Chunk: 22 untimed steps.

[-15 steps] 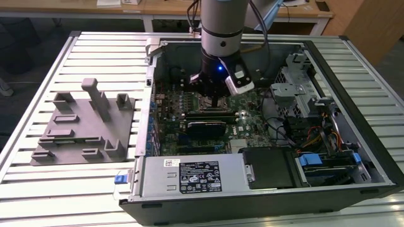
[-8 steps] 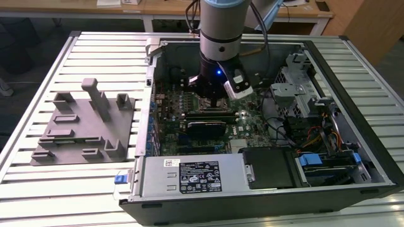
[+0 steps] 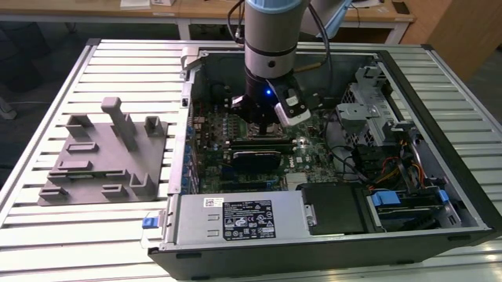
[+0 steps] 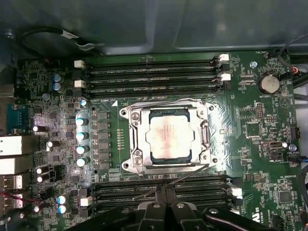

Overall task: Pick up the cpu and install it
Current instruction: 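Install the second cpu locking lever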

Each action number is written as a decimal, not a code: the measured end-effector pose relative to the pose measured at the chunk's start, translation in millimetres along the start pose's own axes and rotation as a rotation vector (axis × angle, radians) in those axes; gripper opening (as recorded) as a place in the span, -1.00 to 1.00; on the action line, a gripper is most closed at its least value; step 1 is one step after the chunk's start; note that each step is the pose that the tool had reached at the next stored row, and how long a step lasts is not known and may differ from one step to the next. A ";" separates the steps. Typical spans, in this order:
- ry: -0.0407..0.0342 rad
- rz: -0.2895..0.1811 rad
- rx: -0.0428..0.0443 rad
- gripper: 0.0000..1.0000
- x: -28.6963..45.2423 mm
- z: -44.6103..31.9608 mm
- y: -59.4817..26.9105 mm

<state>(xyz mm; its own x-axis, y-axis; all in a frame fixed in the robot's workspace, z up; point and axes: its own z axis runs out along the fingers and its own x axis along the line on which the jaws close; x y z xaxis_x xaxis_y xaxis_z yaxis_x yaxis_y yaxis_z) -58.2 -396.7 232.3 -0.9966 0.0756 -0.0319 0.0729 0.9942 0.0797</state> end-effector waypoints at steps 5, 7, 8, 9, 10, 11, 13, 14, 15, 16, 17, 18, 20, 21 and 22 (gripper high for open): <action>-0.0001 0.000 -0.0002 -0.79 2.3 2.0 -0.3; -0.0002 0.000 -0.0003 -0.79 6.6 3.5 -0.9; -0.0002 0.000 -0.0006 -0.79 9.0 4.4 -1.2; -0.0003 0.001 -0.0012 -0.79 11.1 5.3 -1.5; -0.0002 0.001 -0.0020 -0.79 12.9 6.3 -1.8; -0.0001 0.001 -0.0035 -0.79 14.1 7.1 -2.3; 0.0004 0.001 -0.0116 -0.79 14.8 8.4 -3.7; 0.0008 0.002 -0.0167 -0.79 15.1 8.9 -4.6; 0.0011 0.002 -0.0221 -0.79 15.5 9.3 -5.5; 0.0016 0.002 -0.0281 -0.79 16.0 9.7 -6.6; 0.0020 0.002 -0.0342 -0.79 16.6 10.1 -7.5; 0.0025 0.003 -0.0406 -0.79 17.4 10.4 -8.4; 0.0036 0.003 -0.0541 -0.79 19.4 11.0 -10.3; 0.0041 0.003 -0.0610 -0.79 20.4 11.3 -11.2; 0.0045 0.004 -0.0669 -0.79 21.4 11.7 -12.2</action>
<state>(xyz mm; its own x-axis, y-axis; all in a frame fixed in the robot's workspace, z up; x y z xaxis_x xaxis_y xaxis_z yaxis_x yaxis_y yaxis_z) -80.0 -406.3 218.9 -0.9965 0.0786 -0.0270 0.0739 0.9865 0.1462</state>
